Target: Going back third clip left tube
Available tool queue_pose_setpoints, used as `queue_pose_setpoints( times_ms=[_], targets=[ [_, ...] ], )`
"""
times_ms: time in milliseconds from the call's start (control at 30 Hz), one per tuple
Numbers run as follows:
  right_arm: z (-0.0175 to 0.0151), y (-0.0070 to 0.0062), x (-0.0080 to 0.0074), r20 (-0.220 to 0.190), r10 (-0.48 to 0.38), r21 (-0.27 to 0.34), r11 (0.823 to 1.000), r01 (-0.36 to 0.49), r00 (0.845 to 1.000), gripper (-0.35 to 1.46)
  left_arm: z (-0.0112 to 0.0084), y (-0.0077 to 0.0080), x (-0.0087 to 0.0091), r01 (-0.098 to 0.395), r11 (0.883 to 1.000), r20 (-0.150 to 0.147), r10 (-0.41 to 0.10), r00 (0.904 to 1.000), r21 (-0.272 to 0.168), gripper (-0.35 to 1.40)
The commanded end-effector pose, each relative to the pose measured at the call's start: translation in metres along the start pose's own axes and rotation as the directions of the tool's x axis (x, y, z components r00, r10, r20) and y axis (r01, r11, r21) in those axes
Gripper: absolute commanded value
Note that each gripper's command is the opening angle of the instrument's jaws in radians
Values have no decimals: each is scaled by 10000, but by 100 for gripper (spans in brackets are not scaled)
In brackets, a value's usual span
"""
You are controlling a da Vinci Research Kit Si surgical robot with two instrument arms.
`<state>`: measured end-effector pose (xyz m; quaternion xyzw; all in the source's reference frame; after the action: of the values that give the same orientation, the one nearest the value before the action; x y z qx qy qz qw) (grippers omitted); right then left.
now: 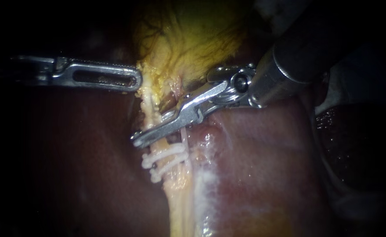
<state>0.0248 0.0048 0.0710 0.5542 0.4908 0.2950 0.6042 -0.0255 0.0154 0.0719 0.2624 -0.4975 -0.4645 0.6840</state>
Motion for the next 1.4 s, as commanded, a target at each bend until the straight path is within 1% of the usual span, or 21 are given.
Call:
queue_pose_setpoints(
  times_ms=[33, 133, 200, 267, 333, 367, 433, 500, 567, 600, 633, 667, 733, 800, 867, 1000, 1033, 1133, 1300, 1367, 1400],
  targets=[
    [0, 0, 0, 2, -2, 6, 10000, 2, 10000, -35, 0, 0, -1, -50, 10000, -3, 50, 10000, 4, -35],
    [0, 0, -1, 113, -61, -97, 9999, 62, 9999, -31, -1, 0, -1, -49, 10000, -6, 49, 10000, 9, -35],
    [1, 2, -3, 366, -887, -277, 9956, 898, 9954, 5, -1, 0, -1, -49, 10000, -7, 49, 10000, 10, -35],
    [3, 5, -6, 778, -1459, -741, 9856, 1517, 9862, 29, -1, 0, -1, -50, 10000, -7, 50, 10000, 10, -35],
    [4, 7, -9, 1070, -1800, -1084, 9755, 1914, 9778, 41, -1, 0, -1, -50, 10000, -7, 50, 10000, 10, -35],
    [4, 9, -12, 1160, -2096, -1305, 9658, 2241, 9709, 46, -1, 0, -1, -51, 10000, -8, 51, 10000, 11, -35],
    [4, 10, -15, 1267, -2794, -1645, 9403, 2979, 9518, 52, -2, 0, -1, -52, 10000, -10, 52, 10000, 15, -35],
    [2, 7, -20, 1187, -3374, -2152, 9094, 3560, 9338, 56, -3, 1, -1, -53, 10000, -13, 53, 10000, 20, -35],
    [-3, 2, -24, 1107, -4127, -2725, 8622, 4269, 9041, 58, -4, 1, 0, -55, 10000, -16, 55, 10000, 25, -35],
    [-6, -1, -27, 1020, -4417, -3214, 8333, 4497, 8914, 60, -5, 1, 0, -56, 10000, -17, 56, 10000, 27, -35],
    [-8, -3, -29, 1037, -4630, -3422, 8144, 4687, 8803, 60, -5, 1, 0, -56, 10000, -18, 56, 10000, 28, -35],
    [-13, -6, -33, 1140, -5006, -3648, 7823, 5048, 8581, 60, -5, 1, 0, -56, 10000, -18, 56, 10000, 29, -35],
    [-22, -11, -38, 1185, -5200, -3916, 7584, 5210, 8459, 60, -5, 1, 0, -57, 10000, -19, 57, 10000, 31, -35],
    [-32, -15, -44, 1307, -5461, -4102, 7301, 5466, 8275, 60, -6, 1, 0, -58, 10000, -20, 58, 10000, 32, -35],
    [-43, -19, -49, 1394, -5589, -4134, 7173, 5609, 8175, 60, -6, 1, 0, -58, 10000, -21, 58, 10000, 33, -35],
    [-72, -34, -66, 1663, -6022, -4260, 6703, 6076, 7808, 60, -7, 2, 0, -59, 10000, -23, 59, 10000, 38, -35],
    [-78, -38, -70, 1708, -6089, -4281, 6622, 6149, 7746, 60, -7, 2, 0, -59, 10000, -24, 60, 10000, 38, -35],
    [-98, -51, -79, 1941, -6418, -4303, 6239, 6524, 7419, 60, -7, 2, 0, -60, 10000, -24, 60, 10000, 39, -35],
    [-127, -84, -82, 2266, -6681, -4329, 5828, 6877, 7087, 60, -9, 2, 0, -63, 10000, -30, 63, 10000, 48, -35],
    [-136, -99, -81, 2577, -6654, -4267, 5721, 7004, 7005, 60, -9, 3, 0, -63, 10000, -31, 63, 10000, 51, -35],
    [-141, -106, -80, 2852, -6585, -4203, 5671, 7084, 6964, 60, -9, 3, 0, -63, 10000, -31, 63, 10000, 50, -35]
  ],
)
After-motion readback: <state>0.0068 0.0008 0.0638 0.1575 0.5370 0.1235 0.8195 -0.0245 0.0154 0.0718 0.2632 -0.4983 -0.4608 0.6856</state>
